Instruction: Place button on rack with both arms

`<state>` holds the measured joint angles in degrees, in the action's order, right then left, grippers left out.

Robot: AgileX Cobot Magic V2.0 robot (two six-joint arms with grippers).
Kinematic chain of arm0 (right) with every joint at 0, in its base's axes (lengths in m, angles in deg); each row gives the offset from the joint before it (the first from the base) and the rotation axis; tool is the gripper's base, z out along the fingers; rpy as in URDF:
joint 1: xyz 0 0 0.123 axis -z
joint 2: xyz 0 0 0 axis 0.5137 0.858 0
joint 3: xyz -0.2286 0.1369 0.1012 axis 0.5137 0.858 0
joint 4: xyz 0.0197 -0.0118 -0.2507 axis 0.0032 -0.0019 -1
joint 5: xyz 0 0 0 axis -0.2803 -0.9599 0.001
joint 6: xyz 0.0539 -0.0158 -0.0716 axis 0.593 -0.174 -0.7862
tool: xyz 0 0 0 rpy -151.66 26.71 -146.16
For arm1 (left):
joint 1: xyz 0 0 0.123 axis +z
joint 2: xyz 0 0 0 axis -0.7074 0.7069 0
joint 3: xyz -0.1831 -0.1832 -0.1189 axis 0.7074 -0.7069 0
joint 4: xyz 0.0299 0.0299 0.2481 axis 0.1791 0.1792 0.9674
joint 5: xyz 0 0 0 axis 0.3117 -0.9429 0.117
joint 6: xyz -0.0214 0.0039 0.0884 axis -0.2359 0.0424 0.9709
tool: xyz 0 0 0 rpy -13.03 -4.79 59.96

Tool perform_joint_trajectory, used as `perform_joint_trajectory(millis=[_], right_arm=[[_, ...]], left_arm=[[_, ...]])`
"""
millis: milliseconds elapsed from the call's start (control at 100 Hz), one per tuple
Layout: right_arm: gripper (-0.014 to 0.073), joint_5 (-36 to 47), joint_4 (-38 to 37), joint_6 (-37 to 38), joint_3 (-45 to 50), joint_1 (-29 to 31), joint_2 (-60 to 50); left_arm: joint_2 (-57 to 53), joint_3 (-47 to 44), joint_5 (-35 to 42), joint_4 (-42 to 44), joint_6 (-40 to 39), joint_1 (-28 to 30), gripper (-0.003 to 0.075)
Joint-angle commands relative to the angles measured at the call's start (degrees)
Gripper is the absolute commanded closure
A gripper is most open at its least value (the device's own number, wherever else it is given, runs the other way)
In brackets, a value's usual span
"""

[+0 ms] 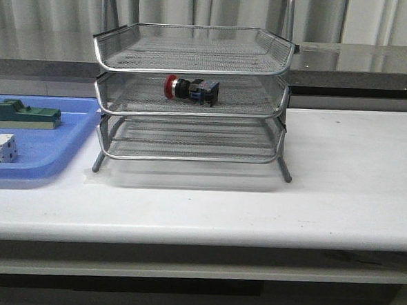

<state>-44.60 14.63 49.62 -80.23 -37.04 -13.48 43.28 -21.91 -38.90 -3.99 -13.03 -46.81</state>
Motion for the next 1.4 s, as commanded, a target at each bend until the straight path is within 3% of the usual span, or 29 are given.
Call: perform_joint_trajectory(millis=[0,1020,1210,1390], right_arm=[[0.065,4.56,-0.8,-0.06,-0.95,0.41,-1.07],[0.065,4.56,-0.8,-0.06,-0.95,0.41,-1.07],[0.065,4.56,-0.8,-0.06,-0.95,0.41,-1.07],[0.065,4.56,-0.8,-0.06,-0.95,0.41,-1.07]], left_arm=[[0.48,1.71,4.08,-0.87,-0.53,0.06,0.0741],[0.48,1.6,4.08,-0.87,-0.53,0.06,0.0741],[0.48,0.05,4.59,5.76,-2.0,0.06,0.0741],[-0.66,-3.84,8.44,18.51,-15.54,0.06,0.0741]])
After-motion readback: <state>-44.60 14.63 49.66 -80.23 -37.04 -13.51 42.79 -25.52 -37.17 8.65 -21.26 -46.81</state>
